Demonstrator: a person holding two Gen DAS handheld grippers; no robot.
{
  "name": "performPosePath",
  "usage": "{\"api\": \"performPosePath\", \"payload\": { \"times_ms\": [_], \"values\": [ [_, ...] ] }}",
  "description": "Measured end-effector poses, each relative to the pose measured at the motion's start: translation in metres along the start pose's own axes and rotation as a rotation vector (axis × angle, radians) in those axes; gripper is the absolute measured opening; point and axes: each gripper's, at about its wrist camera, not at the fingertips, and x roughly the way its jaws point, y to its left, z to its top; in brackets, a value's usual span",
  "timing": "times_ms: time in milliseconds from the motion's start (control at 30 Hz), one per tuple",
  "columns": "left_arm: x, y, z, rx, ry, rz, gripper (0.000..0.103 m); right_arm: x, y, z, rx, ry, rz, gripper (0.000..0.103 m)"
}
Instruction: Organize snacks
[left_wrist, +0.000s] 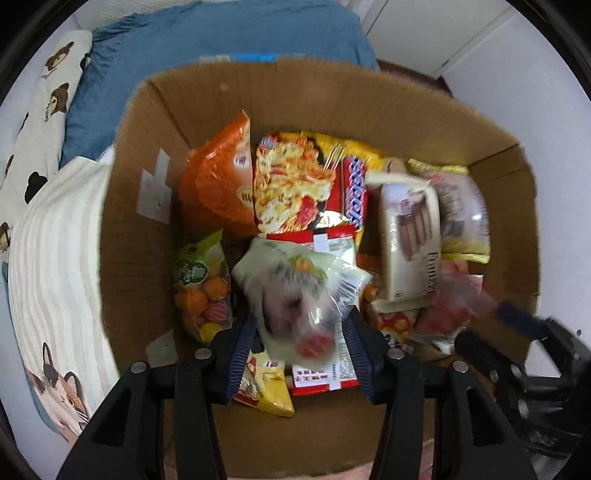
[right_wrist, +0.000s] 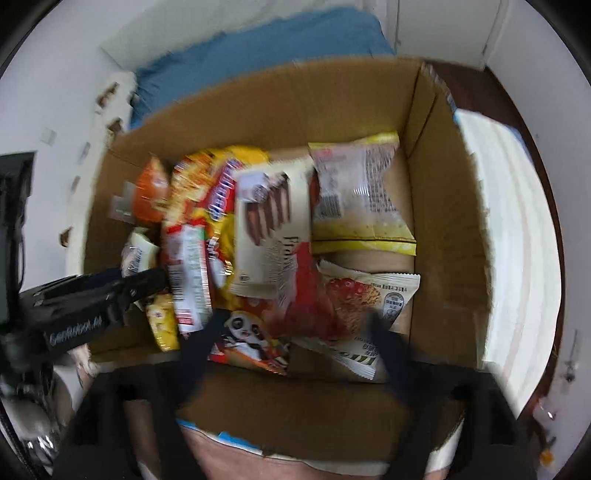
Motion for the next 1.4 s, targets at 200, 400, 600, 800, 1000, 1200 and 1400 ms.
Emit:
{"api": "performPosePath", "payload": {
  "times_ms": [200, 400, 600, 800, 1000, 1200, 1400],
  "values": [
    [0.006, 0.008, -0.005, -0.045, -0.011, 0.005, 0.085, 0.011, -0.004, 0.003, -0.014, 0.012, -0.056, 0.099],
    [0.0, 0.007, -0.019, -0.031, -0.068, 0.021, 0.099, 0.011, -0.009, -0.007, -0.024, -0.025, -0.098, 0.101],
    [-0.016, -0.003, -0.037, -0.026, -0.139, 0.025, 0.099, -0.001, -0.008, -0.023, -0.039, -0.087, -0.101, 0.101],
    [-0.038, -0.011, -0.064, -0.024, -0.221, 0.057, 0.099, -0.023, -0.007, -0.044, -0.04, -0.175, -0.113, 0.101],
    [-0.064, -0.023, -0.09, -0.016, -0.316, 0.087, 0.099, -0.047, -0.001, -0.064, -0.057, -0.256, -0.135, 0.101],
    [-0.099, -0.024, -0.123, -0.009, -0.428, 0.104, 0.099, -0.088, 0.006, -0.106, -0.078, -0.374, -0.143, 0.101],
    [-0.128, -0.037, -0.175, 0.013, -0.529, 0.113, 0.099, -0.126, 0.017, -0.161, -0.104, -0.471, -0.117, 0.101]
  ]
}}
